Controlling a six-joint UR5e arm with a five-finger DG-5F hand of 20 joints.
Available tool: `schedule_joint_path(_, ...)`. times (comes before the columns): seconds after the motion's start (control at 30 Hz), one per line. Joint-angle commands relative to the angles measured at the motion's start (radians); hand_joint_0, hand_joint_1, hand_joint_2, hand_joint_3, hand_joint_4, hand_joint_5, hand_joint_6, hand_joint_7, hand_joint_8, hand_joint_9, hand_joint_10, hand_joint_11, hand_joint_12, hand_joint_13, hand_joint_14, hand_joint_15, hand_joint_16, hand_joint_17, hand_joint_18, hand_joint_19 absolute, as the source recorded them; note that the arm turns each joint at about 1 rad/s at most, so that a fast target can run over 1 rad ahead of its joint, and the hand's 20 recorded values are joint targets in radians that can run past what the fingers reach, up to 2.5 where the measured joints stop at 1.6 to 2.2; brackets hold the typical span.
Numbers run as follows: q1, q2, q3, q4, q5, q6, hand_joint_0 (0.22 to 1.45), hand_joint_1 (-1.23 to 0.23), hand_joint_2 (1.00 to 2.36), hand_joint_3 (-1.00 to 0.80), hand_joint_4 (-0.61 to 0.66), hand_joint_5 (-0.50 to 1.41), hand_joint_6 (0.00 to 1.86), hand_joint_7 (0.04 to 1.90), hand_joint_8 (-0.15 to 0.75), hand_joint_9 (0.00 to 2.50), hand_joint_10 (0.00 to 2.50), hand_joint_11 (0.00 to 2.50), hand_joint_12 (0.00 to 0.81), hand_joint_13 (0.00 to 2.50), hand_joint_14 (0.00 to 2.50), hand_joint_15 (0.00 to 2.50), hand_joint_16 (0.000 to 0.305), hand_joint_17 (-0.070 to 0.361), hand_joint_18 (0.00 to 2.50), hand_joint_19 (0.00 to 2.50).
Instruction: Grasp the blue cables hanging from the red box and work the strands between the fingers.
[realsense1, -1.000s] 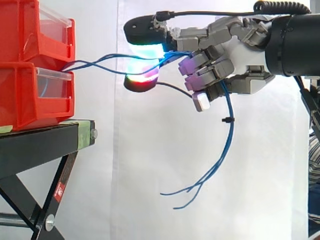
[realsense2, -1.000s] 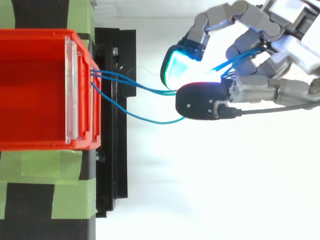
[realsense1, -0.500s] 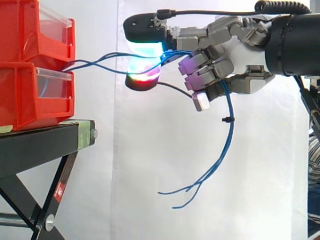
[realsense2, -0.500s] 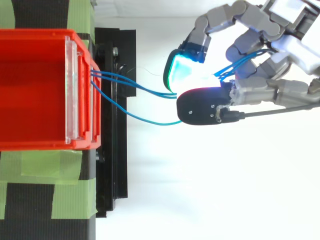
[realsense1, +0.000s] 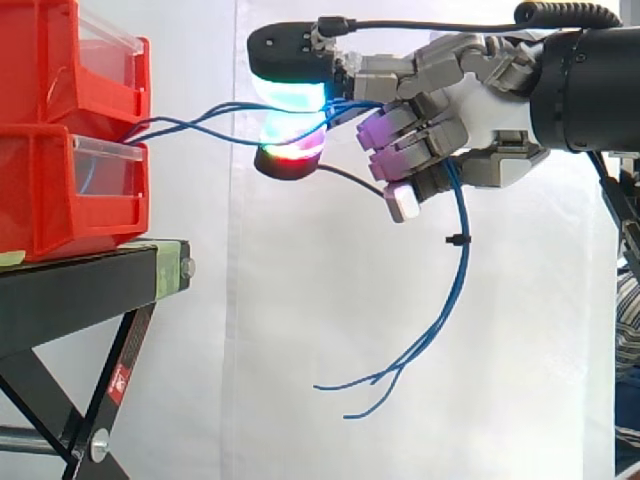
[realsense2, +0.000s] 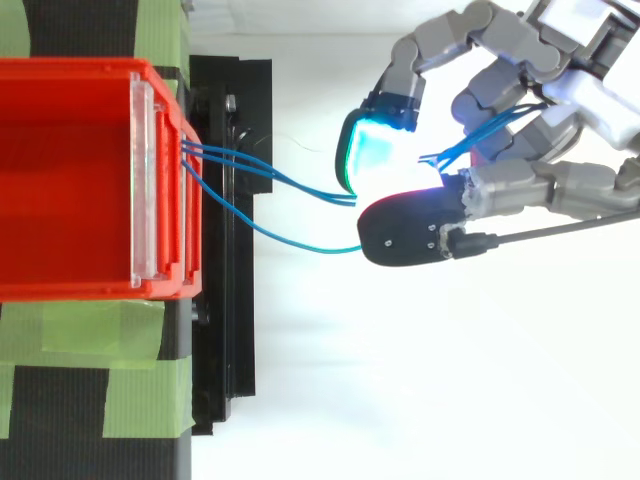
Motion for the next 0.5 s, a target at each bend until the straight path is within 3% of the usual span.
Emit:
schedule_joint_path(0.0, -0.001, 0.000, 0.000, -0.001, -0.001, 0.000, 0.83, -0.79, 1.02, -0.36, 0.28, -0.11, 1.20, 1.05, 0.532, 1.78, 2.50, 2.50, 0.684, 1.96, 2.50, 1.71, 0.243, 0.182, 2.50, 0.60)
schedule_joint_path(0.03, 0.000, 0.000, 0.000, -0.001, -0.001, 0.000, 0.91, -0.80, 1.01, -0.11, 0.29, -0.11, 1.27, 1.02, 0.532, 1.78, 2.50, 2.50, 0.684, 1.96, 2.50, 1.71, 0.243, 0.182, 2.50, 0.60)
schedule_joint_path(0.1, 0.000, 0.000, 0.000, 0.001, -0.001, 0.000, 1.04, -0.79, 1.00, 0.14, 0.30, -0.11, 1.35, 0.98, 0.532, 1.78, 2.50, 2.50, 0.684, 1.96, 2.50, 1.71, 0.243, 0.182, 2.50, 0.60)
schedule_joint_path(0.17, 0.000, 0.000, 0.000, 0.001, 0.001, 0.000, 1.03, -0.74, 1.26, 0.05, 0.28, -0.08, 1.37, 0.98, 0.532, 1.78, 2.50, 2.50, 0.684, 1.96, 2.50, 1.71, 0.243, 0.182, 2.50, 0.60)
schedule_joint_path(0.27, 0.000, 0.000, 0.000, 0.001, 0.002, 0.000, 1.13, -0.68, 1.25, 0.06, 0.22, 0.02, 1.33, 1.00, 0.532, 1.78, 2.50, 2.50, 0.684, 1.96, 2.50, 1.71, 0.243, 0.182, 2.50, 0.60)
schedule_joint_path(0.33, 0.000, 0.000, 0.000, 0.001, 0.002, 0.000, 1.14, -0.67, 1.23, 0.02, 0.17, 0.14, 1.16, 1.03, 0.532, 1.78, 2.50, 2.50, 0.684, 1.96, 2.50, 1.71, 0.243, 0.182, 2.50, 0.60)
schedule_joint_path(0.37, 0.000, 0.000, 0.000, 0.001, 0.002, 0.000, 1.08, -0.67, 1.20, -0.04, 0.18, 0.19, 1.05, 1.04, 0.532, 1.78, 2.50, 2.50, 0.684, 1.96, 2.50, 1.71, 0.243, 0.182, 2.50, 0.60)
schedule_joint_path(0.43, 0.000, 0.000, 0.000, 0.001, 0.004, 0.002, 0.93, -0.68, 1.20, -0.17, 0.24, 0.26, 0.58, 1.18, 0.532, 1.78, 2.50, 2.50, 0.684, 1.96, 2.50, 1.71, 0.243, 0.182, 2.50, 0.60)
schedule_joint_path(0.47, -0.001, 0.000, 0.000, 0.001, 0.004, 0.005, 0.90, -0.68, 1.12, -0.17, 0.27, 0.27, 0.50, 1.19, 0.532, 1.78, 2.50, 2.50, 0.684, 1.96, 2.50, 1.71, 0.243, 0.182, 2.50, 0.60)
